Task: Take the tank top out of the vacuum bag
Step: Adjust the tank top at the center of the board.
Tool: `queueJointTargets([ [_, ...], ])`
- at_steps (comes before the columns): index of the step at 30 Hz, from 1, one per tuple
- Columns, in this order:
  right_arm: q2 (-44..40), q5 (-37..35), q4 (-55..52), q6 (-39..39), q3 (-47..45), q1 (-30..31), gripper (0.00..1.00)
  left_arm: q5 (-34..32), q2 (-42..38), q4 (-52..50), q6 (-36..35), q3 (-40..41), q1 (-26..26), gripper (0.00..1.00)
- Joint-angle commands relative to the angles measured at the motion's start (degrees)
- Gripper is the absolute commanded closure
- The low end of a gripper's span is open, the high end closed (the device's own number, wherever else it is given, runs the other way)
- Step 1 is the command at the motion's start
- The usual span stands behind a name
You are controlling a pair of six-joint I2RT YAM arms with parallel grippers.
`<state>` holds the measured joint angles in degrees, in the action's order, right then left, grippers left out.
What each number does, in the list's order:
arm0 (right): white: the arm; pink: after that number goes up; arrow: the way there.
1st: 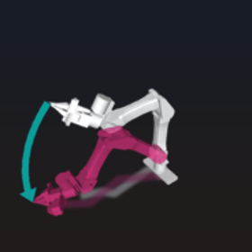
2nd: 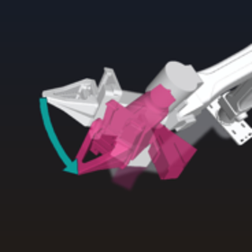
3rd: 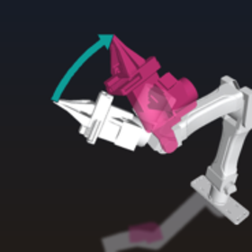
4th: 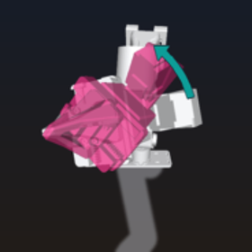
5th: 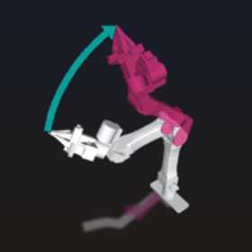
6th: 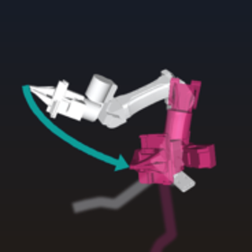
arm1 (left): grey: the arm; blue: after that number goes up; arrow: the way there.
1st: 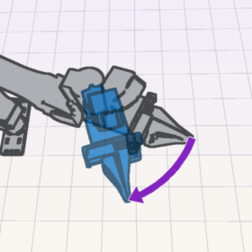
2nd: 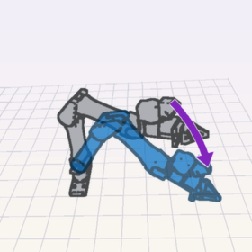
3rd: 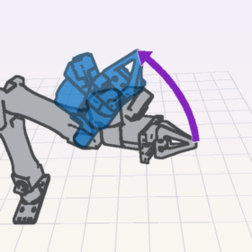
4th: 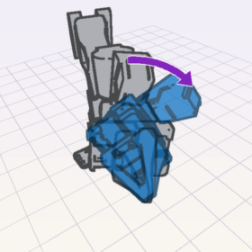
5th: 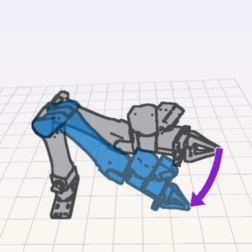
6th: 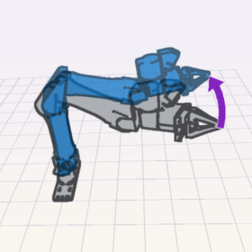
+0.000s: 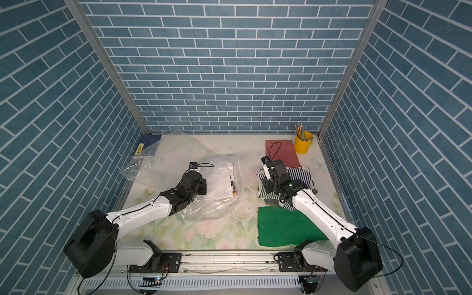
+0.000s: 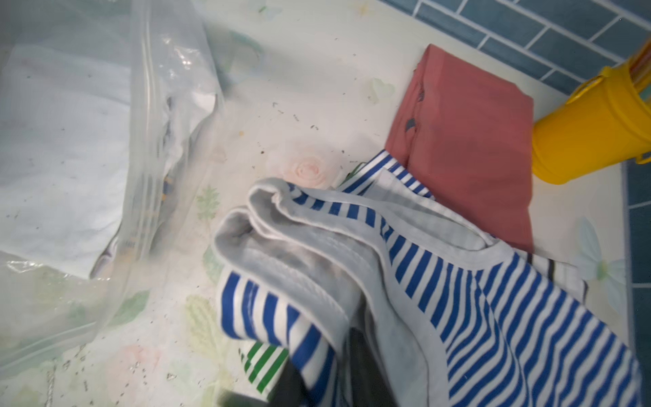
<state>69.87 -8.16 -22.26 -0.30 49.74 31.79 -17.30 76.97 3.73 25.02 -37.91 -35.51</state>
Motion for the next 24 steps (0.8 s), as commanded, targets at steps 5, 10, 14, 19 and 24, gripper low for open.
queueJointTargets([
  [5,-5.4,-2.2,2.2,2.6,-1.7,-0.6,0.04,-0.4,0.5,-0.9,-0.3,-1.1,0.4,1.0],
  [10,-9.3,-3.1,3.5,12.7,-3.6,-9.7,0.08,-0.1,0.8,-0.6,-0.3,-1.2,0.4,1.0],
  [14,-9.3,-5.3,-0.4,19.4,-4.9,-19.0,0.14,0.1,0.7,-0.6,-0.5,-1.2,0.4,1.0],
  [19,-8.8,-4.9,-1.9,22.5,-6.8,-27.8,0.18,-0.3,0.2,-0.6,-0.4,-0.6,0.4,1.0],
  [24,-7.9,1.7,-0.8,22.9,-8.6,-33.9,0.2,-0.5,-0.3,-0.4,-0.3,-0.2,0.4,1.0],
])
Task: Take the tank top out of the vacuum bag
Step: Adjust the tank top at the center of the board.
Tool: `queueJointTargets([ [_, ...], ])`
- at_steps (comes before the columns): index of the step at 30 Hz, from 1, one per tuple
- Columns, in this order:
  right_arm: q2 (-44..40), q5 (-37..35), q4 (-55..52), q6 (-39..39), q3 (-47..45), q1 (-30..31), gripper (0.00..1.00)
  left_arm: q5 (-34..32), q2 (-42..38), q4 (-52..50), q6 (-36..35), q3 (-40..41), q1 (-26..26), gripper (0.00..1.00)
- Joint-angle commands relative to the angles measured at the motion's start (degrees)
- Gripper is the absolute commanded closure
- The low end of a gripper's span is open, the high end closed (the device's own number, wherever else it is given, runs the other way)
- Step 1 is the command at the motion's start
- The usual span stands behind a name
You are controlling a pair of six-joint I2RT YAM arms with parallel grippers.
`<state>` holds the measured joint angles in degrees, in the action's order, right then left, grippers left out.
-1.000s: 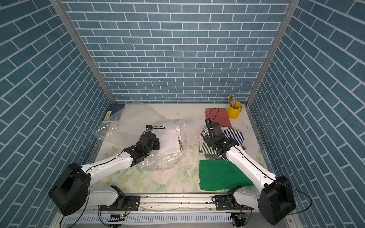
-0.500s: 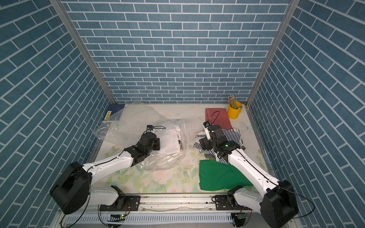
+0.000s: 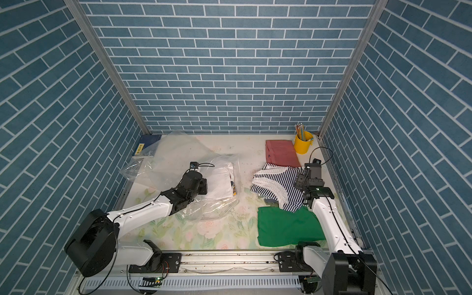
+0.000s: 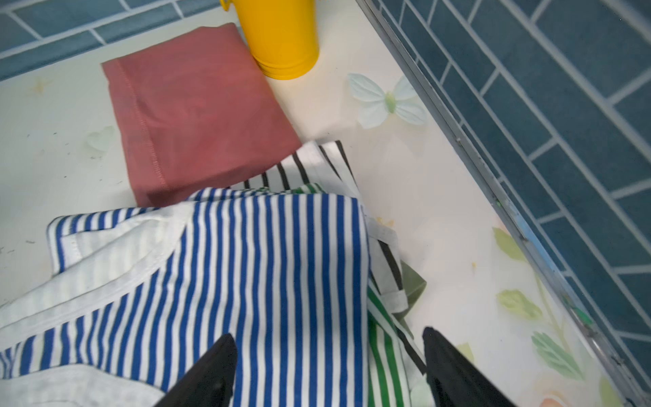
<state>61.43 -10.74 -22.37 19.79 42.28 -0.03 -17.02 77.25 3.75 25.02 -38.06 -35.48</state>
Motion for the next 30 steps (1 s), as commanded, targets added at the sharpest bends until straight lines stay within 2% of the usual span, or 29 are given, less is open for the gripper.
queueJointTargets([
  [1,0.6,6.2,0.0,2.8,-1.7,-2.6,0.22,-0.8,-0.5,-0.2,-0.3,0.2,0.4,1.0],
  [2,0.5,7.9,1.2,2.9,-2.6,-3.1,0.24,-0.7,-0.4,0.0,-0.2,0.3,0.4,1.0],
  [5,0.5,9.7,2.8,3.1,-4.0,-3.9,0.48,-0.3,0.1,-0.1,-0.2,0.0,0.4,1.0],
  [11,0.5,10.4,2.4,3.7,-5.2,-5.6,0.47,-0.2,-0.2,0.0,-0.1,0.3,0.4,1.0],
  [15,0.7,12.4,4.2,3.3,-7.2,-7.1,0.6,0.3,0.2,0.5,0.2,0.4,0.4,1.0],
  [18,1.5,14.0,5.6,3.4,-7.6,-8.1,0.63,0.8,0.3,0.6,0.1,0.2,0.4,1.0],
  [19,1.9,14.1,6.0,3.4,-7.5,-8.2,0.69,0.7,0.3,0.6,0.1,0.3,0.3,1.0],
  [22,2.0,14.0,6.5,3.4,-6.7,-8.4,1.0,0.6,0.0,0.5,0.0,0.2,0.4,1.0],
  [30,3.8,9.7,4.3,0.0,0.3,-8.5,1.0,0.7,0.5,0.7,0.1,0.4,0.4,1.0],
])
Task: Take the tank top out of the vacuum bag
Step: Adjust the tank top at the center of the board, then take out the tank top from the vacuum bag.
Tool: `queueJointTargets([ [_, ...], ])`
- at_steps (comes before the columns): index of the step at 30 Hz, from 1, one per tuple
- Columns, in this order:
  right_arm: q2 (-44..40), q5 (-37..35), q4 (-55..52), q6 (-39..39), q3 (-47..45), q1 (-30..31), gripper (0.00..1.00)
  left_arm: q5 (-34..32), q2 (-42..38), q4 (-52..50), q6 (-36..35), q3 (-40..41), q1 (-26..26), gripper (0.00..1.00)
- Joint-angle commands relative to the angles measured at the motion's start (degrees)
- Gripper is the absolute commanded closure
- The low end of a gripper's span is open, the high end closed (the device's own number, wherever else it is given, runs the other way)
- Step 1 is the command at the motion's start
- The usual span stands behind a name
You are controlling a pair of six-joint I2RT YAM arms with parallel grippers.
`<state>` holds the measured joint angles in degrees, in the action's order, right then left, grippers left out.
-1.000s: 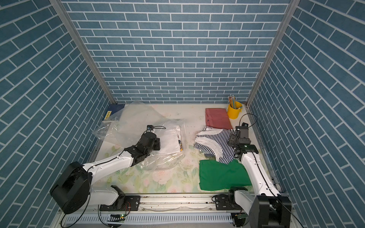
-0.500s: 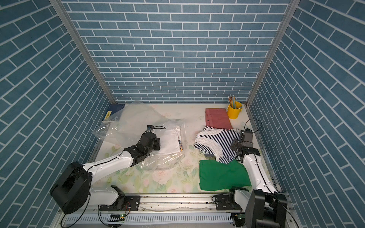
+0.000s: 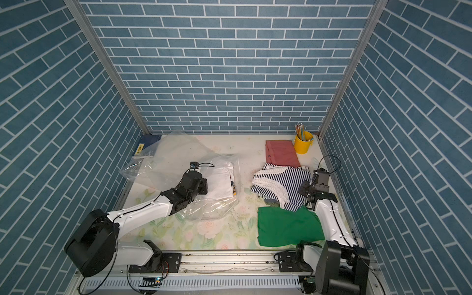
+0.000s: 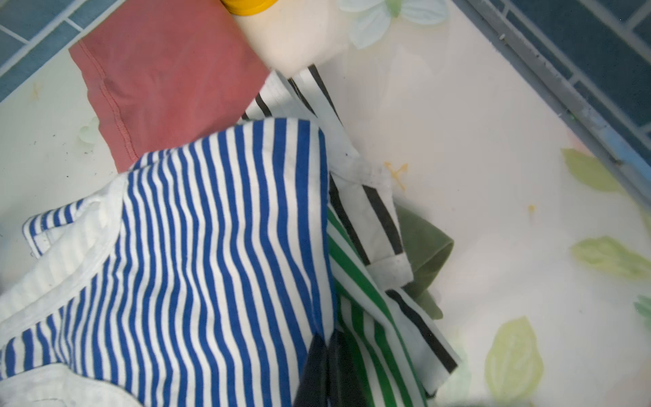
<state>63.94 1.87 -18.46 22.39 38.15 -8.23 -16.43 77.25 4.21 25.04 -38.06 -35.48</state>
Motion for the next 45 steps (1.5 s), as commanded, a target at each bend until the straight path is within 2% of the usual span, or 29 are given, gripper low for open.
queueJointTargets([
  [1,1.7,-3.9,-0.1,-3.0,5.4,-0.3,1.0,0.3,0.6,0.3,0.0,0.2,0.4,1.0],
  [4,2.8,-6.9,-0.7,-3.7,8.2,-0.6,1.0,0.1,0.3,0.2,0.1,0.1,0.4,1.0],
  [8,4.5,-7.4,1.2,-3.0,8.1,-0.9,0.98,-0.1,-0.1,0.1,0.1,0.2,0.4,1.0],
  [9,4.7,-7.0,1.9,-2.4,7.8,-0.9,0.8,0.0,-0.1,0.0,0.1,0.2,0.4,1.0],
  [11,3.5,-5.4,3.2,-1.9,7.0,-0.9,0.52,0.3,-0.2,-0.5,0.1,-0.1,0.4,1.0],
  [12,2.1,-4.4,4.1,-1.4,6.3,-0.9,0.44,0.6,-0.4,-0.9,0.1,-0.4,0.4,1.0],
  [13,0.6,-3.1,4.9,-1.0,5.6,-0.9,0.41,0.9,-0.6,-1.2,0.2,-0.5,0.4,1.0],
  [16,-4.2,2.0,7.6,0.0,3.3,-0.7,0.39,2.4,-1.4,-1.6,0.5,-0.8,0.4,1.0],
  [20,-9.1,12.9,13.1,3.6,-0.4,2.2,0.37,5.3,-1.2,-3.2,1.2,-2.0,0.4,1.0],
  [23,-10.6,14.4,17.4,6.7,-3.0,9.0,0.36,7.5,-1.2,-4.0,2.0,-1.8,0.4,1.0],
  [28,-8.6,11.1,28.1,13.9,-6.7,24.5,0.36,9.3,-1.9,-7.9,2.1,-2.3,0.4,1.0],
  [32,-0.6,7.3,38.9,18.1,-7.4,36.8,0.36,10.9,-1.3,-10.2,1.6,-3.4,0.5,1.0],
  [37,13.8,2.8,46.1,18.5,-1.6,49.4,0.36,10.9,-0.4,-11.8,-0.4,-5.3,0.5,1.0],
  [41,24.6,0.8,48.0,17.8,4.5,54.6,0.36,11.5,1.5,-12.6,-1.6,-7.6,0.8,1.0],
  [45,32.2,-1.6,47.3,17.4,7.4,56.4,0.37,11.8,2.6,-12.4,-3.1,-8.2,0.9,1.0],
])
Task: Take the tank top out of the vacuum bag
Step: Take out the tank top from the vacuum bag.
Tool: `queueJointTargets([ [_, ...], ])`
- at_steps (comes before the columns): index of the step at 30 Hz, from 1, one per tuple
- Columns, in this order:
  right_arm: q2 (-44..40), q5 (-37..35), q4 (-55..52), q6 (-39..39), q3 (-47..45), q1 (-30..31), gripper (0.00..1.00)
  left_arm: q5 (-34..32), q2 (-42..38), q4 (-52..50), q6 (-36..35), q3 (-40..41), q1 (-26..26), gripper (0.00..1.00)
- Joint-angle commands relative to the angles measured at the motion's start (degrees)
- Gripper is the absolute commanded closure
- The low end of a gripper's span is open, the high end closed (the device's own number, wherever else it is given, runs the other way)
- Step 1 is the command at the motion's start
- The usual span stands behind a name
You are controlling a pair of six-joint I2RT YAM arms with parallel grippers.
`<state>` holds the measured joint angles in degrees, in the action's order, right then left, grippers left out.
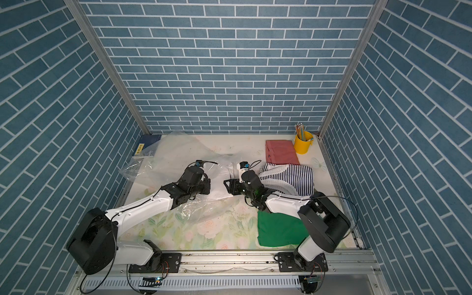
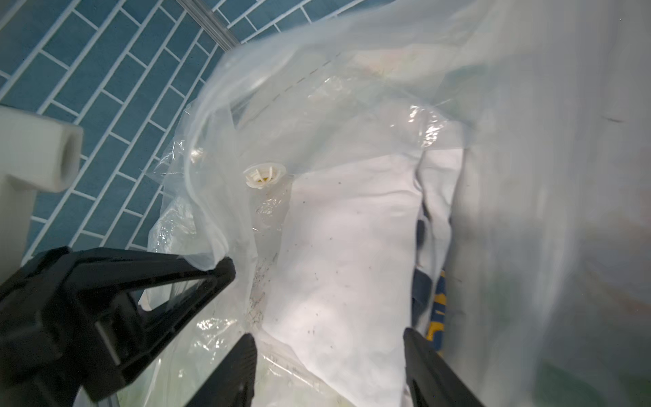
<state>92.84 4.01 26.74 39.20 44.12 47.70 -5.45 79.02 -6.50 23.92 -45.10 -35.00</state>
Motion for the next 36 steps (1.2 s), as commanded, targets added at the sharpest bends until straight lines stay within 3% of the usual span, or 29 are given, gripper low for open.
queueJointTargets([
  [1,5.0,-3.9,2.5,1.0,1.4,0.5,0.38,1.0,1.0,-1.5,-2.4,-0.9,0.4,1.0],
  [9,11.9,-8.4,-3.6,3.6,1.4,0.4,0.34,2.2,2.4,-0.2,-2.8,-0.4,0.5,1.0],
  [12,13.6,-6.5,-4.9,4.5,2.0,-0.2,0.34,2.3,2.4,-0.2,-2.8,-0.3,0.5,1.0],
  [15,14.6,-4.6,-5.4,3.5,4.1,-0.5,0.63,2.3,2.3,-0.2,-3.0,-0.4,0.5,1.0],
  [17,14.7,-4.4,-5.9,2.3,5.5,-0.6,0.93,2.1,2.3,-0.3,-3.0,-0.5,0.5,1.0],
  [18,14.6,-4.1,-6.1,1.8,5.9,-0.9,1.0,2.0,2.2,-0.4,-3.0,-0.6,0.4,1.0],
  [25,8.5,-1.0,-4.8,-3.1,6.2,-4.3,1.0,1.4,2.0,-0.6,-3.2,-0.7,0.4,1.0],
  [31,4.2,5.3,3.7,1.2,2.7,-6.3,1.0,1.3,1.9,-0.8,-3.0,-0.9,0.5,1.0],
  [36,7.3,4.0,-3.0,2.4,3.4,-6.3,1.0,1.8,1.7,-0.9,-2.7,-0.9,0.5,1.0],
])
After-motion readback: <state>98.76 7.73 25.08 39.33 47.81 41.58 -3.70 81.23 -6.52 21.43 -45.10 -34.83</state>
